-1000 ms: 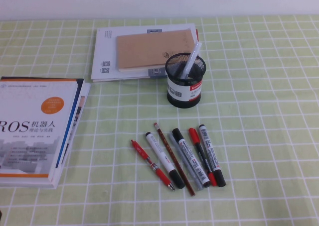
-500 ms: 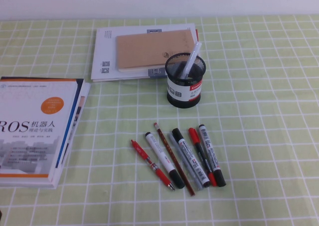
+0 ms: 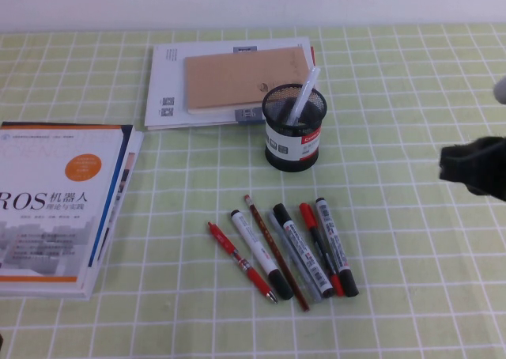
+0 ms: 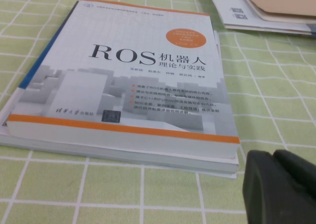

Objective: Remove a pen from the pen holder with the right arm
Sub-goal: 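Take a marker out of the pen holder and lay it on the table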

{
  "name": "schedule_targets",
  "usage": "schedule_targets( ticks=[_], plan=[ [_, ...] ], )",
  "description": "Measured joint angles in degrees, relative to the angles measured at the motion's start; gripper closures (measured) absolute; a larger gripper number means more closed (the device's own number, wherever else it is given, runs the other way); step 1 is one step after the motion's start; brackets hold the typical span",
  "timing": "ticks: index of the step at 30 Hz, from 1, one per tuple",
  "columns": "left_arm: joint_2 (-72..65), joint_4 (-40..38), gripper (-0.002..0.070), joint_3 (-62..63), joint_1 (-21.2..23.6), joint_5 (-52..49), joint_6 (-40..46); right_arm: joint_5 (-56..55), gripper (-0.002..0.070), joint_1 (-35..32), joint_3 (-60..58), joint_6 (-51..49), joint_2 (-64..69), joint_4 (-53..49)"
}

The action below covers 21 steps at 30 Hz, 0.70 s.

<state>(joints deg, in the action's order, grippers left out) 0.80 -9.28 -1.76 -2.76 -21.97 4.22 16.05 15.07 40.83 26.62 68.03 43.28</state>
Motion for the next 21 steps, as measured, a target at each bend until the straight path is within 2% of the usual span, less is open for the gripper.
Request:
schedule_targets(
  ticks=[5,9,15,21],
  plan=[
    [0.00,0.00,0.0683,0.00,0.00,0.00,0.00,-3.48,0.0661,5.05,8.30,-10.21,9.47,-9.33],
    [0.00,0.00,0.0683,0.00,0.00,0.00,0.00,-9.85,0.0551,8.04,11.53,-19.52,15.05,-15.28],
    [0.00,0.00,0.0683,0.00,0.00,0.00,0.00,-19.45,0.0353,11.21,14.10,-25.84,21.18,-17.46],
    [0.00,0.00,0.0683,0.00,0.00,0.00,0.00,-23.70,0.0307,13.01,18.41,-30.43,26.86,-19.46]
  ],
)
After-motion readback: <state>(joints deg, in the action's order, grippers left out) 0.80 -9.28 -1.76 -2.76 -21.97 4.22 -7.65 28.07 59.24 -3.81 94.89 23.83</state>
